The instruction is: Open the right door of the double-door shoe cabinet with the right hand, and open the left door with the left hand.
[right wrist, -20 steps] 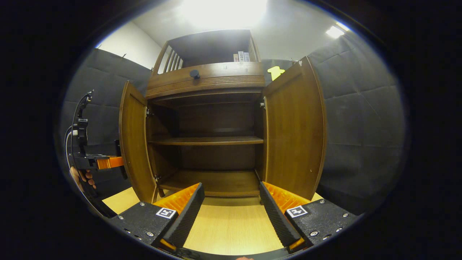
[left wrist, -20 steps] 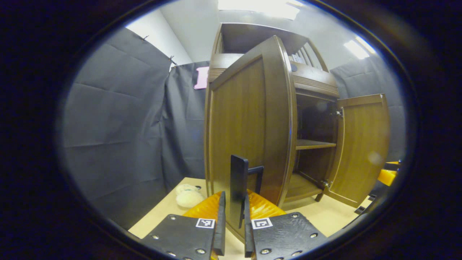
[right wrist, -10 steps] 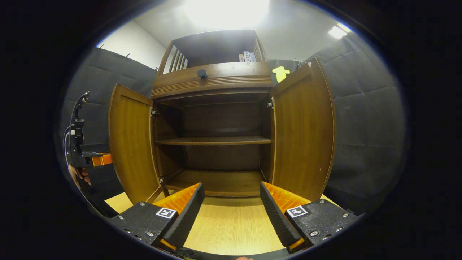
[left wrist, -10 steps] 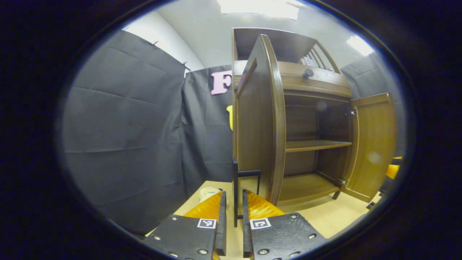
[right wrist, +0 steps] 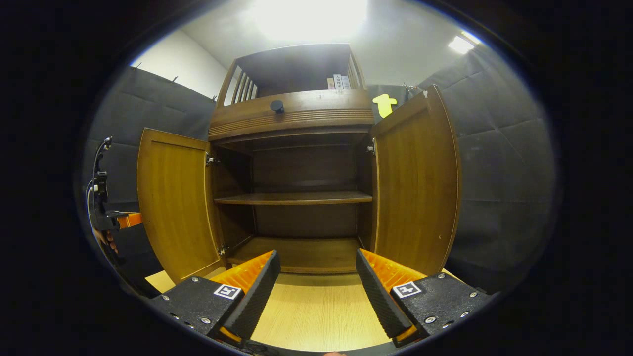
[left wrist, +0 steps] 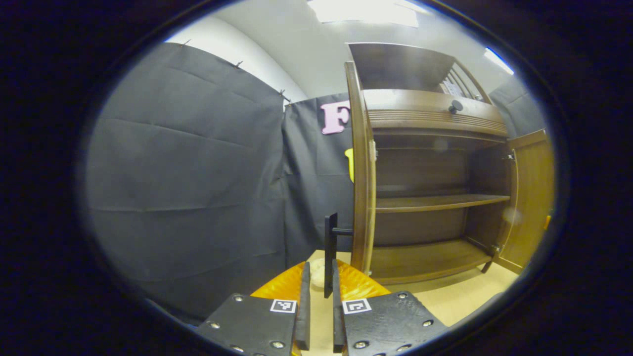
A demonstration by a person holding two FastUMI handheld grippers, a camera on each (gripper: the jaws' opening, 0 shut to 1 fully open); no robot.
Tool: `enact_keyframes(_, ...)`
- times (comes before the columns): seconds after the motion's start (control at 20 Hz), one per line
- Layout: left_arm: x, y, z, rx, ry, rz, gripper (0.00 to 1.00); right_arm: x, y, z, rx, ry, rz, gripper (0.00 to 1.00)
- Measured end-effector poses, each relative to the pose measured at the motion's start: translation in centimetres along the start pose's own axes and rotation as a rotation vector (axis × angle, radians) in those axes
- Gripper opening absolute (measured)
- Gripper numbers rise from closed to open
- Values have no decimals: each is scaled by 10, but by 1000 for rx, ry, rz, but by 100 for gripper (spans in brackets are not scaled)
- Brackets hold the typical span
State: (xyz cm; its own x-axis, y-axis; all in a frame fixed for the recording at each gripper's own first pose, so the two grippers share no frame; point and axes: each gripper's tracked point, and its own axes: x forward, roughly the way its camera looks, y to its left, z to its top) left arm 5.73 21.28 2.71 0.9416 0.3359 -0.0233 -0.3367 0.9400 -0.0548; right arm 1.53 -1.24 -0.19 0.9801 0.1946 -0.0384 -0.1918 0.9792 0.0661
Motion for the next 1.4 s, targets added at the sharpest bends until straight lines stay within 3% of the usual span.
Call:
enact_keyframes(0.15,-16,-2,9,-33,-12,-23,14,0,-3,7,0,-9,-14,95)
enact_keyframes(0.35,-44,-14,25,-30,-32,-61,14,-7,-8,22,-9,-30,-31,95)
enact_keyframes(0.4,-51,-22,31,-21,-41,-75,24,-11,-10,26,-14,-36,-34,95)
enact_keyframes(0.65,-99,-57,56,47,-97,-122,23,-30,-22,41,-34,-97,-61,94)
enact_keyframes(0.7,-108,-61,59,51,-102,-133,18,-33,-22,40,-31,-100,-66,95)
enact_keyframes(0.75,-113,-62,60,53,-104,-143,24,-36,-23,40,-27,-104,-68,95)
enact_keyframes(0.85,-118,-64,58,52,-91,-161,19,-41,-28,42,-28,-114,-82,95)
enact_keyframes(0.9,-118,-66,57,53,-83,-169,24,-44,-31,40,-28,-113,-90,95)
enact_keyframes(0.95,-113,-68,57,56,-78,-172,19,-48,-32,38,-23,-110,-94,95)
enact_keyframes(1.0,-115,-71,54,58,-73,-172,24,-53,-32,36,-12,-106,-96,95)
enact_keyframes(1.2,-132,-77,38,65,-48,-166,14,-65,-38,29,-2,-94,-115,95)
enact_keyframes(1.25,-135,-75,37,61,-50,-161,19,-65,-37,28,-3,-89,-113,95)
enact_keyframes(1.4,-138,-70,38,57,-49,-152,19,-65,-38,27,-4,-80,-116,95)
